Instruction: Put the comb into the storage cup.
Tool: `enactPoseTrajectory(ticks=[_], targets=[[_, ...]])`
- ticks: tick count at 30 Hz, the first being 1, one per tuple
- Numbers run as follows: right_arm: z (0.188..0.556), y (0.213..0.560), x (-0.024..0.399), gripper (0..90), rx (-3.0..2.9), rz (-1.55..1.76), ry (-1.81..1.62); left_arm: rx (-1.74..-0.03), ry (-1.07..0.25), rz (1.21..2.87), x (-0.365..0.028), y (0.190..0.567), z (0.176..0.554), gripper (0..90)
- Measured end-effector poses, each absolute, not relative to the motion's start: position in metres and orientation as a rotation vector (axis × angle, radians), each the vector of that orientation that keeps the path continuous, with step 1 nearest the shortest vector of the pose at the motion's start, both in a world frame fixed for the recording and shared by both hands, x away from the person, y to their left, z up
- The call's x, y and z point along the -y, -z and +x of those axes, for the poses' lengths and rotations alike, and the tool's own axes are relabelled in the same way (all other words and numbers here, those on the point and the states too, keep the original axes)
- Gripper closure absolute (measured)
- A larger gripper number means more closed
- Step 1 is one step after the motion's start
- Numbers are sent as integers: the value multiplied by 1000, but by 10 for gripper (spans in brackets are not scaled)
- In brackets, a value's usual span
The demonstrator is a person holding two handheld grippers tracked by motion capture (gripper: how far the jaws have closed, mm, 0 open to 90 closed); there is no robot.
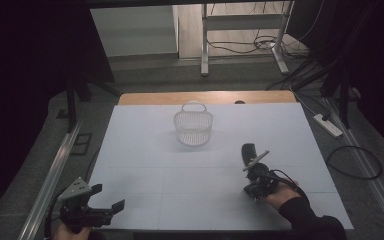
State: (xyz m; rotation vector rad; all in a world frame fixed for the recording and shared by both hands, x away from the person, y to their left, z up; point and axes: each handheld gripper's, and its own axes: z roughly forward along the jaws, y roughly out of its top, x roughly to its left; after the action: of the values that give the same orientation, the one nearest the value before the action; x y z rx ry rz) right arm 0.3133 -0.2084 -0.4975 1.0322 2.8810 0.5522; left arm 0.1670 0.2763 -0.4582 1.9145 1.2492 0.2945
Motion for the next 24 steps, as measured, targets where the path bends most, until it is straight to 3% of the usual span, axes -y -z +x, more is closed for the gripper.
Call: enactPoseTrajectory(ticks=[24], targets=[[315, 491, 237, 893, -2824, 1102, -585, -1253, -293, 1913, -276, 458, 167, 4]])
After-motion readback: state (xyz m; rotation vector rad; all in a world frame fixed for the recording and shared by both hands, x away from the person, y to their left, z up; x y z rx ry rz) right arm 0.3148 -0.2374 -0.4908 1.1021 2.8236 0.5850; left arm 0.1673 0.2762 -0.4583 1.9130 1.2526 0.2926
